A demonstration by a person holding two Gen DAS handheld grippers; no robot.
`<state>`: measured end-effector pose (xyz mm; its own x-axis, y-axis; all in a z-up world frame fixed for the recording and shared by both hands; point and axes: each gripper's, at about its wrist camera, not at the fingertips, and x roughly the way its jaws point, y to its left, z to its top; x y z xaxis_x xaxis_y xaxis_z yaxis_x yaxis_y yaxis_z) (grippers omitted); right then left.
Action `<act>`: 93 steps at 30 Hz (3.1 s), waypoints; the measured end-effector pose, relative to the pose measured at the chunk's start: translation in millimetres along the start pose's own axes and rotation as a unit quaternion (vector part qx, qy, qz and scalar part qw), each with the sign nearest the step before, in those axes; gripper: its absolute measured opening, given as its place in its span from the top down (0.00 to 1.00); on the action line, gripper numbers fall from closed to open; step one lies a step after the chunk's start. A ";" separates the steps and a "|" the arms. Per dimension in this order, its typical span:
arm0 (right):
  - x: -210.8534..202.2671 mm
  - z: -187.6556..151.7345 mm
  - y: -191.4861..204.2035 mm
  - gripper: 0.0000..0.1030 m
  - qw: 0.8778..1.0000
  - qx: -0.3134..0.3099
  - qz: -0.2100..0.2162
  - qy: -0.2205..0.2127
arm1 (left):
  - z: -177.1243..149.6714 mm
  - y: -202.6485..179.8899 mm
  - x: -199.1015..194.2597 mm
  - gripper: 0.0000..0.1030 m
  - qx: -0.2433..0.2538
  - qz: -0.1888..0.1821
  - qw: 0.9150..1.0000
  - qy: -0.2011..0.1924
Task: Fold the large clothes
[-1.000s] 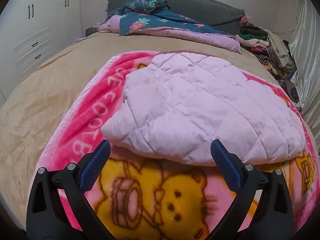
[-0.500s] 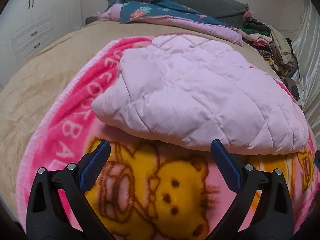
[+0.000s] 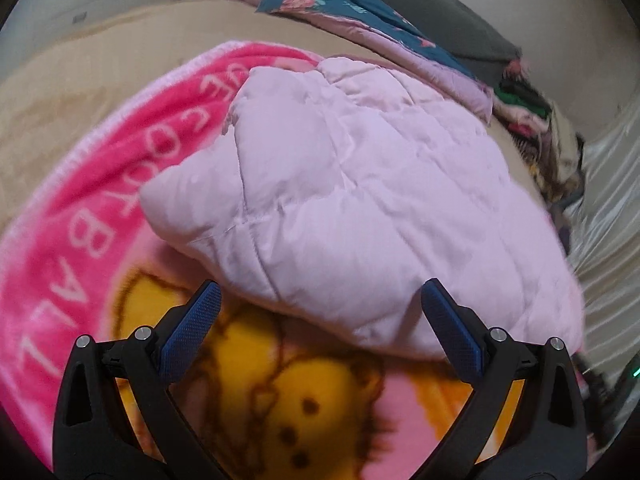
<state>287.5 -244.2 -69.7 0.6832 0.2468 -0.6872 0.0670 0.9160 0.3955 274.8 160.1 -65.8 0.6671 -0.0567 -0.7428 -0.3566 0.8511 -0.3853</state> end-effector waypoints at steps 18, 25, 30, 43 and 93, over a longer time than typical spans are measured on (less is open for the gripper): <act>41.8 12.1 -11.5 0.04 0.996 0.083 0.034 0.025 | 13.0 43.4 49.3 0.08 -0.174 -0.074 0.982 0.015; 62.5 17.4 -17.2 0.04 0.990 0.123 0.068 0.027 | 10.2 41.4 54.3 0.08 -0.172 -0.085 0.982 -0.004; 71.7 20.7 -17.6 0.04 0.988 0.128 0.081 0.017 | 12.1 37.2 58.9 0.08 -0.157 -0.085 0.984 -0.013; 58.2 22.7 4.1 0.40 0.995 0.053 0.083 -0.020 | 25.3 20.1 54.8 0.29 -0.089 -0.078 0.992 -0.037; -113.7 -38.7 42.4 0.66 0.982 -0.160 0.056 -0.086 | -34.2 -15.1 -87.3 0.67 0.077 -0.034 0.992 -0.092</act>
<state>184.5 -221.1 1.6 0.7879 0.3204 -0.5259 -0.2288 0.9452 0.2329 199.6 134.3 -13.9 0.7998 -0.0317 -0.5995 -0.2128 0.9188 -0.3325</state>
